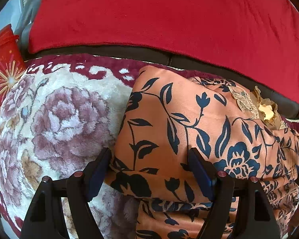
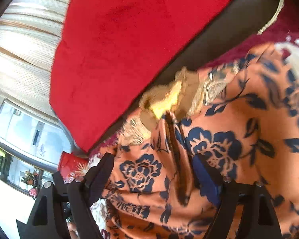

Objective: Fold small clothes

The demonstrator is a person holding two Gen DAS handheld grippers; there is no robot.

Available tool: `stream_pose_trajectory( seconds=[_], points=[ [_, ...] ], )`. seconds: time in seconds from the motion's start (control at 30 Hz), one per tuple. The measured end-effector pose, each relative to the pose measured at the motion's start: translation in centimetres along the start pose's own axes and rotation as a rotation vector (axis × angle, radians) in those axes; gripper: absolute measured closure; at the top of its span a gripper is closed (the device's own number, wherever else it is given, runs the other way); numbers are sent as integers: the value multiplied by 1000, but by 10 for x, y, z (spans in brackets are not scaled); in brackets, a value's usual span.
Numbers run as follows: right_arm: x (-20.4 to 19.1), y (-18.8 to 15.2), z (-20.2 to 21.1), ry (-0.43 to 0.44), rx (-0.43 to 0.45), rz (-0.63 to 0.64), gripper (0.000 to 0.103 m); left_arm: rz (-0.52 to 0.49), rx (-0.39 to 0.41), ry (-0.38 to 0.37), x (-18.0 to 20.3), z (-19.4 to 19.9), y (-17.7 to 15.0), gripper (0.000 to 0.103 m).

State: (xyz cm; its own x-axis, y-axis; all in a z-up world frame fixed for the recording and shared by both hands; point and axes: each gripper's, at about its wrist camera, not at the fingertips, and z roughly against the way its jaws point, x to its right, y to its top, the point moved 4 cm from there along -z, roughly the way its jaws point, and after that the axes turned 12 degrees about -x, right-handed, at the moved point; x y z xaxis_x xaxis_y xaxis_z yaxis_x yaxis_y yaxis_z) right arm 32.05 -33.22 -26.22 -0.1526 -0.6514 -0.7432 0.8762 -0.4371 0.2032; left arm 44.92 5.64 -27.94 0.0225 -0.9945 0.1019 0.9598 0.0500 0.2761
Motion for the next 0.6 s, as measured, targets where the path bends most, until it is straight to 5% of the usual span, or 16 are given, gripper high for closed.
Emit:
stream_pose_trajectory(
  seconds=[0.13, 0.3, 0.43, 0.53, 0.6],
  points=[
    [-2, -3, -37, -168, -56, 56, 94, 6, 33, 3, -5, 7, 3, 24],
    [-45, -8, 23, -196, 181, 207, 96, 20, 123, -14, -5, 29, 6, 24],
    [-43, -12, 95, -330, 411, 225, 96, -46, 141, -32, 15, 34, 0, 24],
    [13, 0, 104, -352, 353, 71, 96, -108, 129, -9, 33, 27, -5, 24],
    [45, 5, 84, -360, 224, -17, 93, -153, 114, 1, 45, 20, -9, 24]
  ],
)
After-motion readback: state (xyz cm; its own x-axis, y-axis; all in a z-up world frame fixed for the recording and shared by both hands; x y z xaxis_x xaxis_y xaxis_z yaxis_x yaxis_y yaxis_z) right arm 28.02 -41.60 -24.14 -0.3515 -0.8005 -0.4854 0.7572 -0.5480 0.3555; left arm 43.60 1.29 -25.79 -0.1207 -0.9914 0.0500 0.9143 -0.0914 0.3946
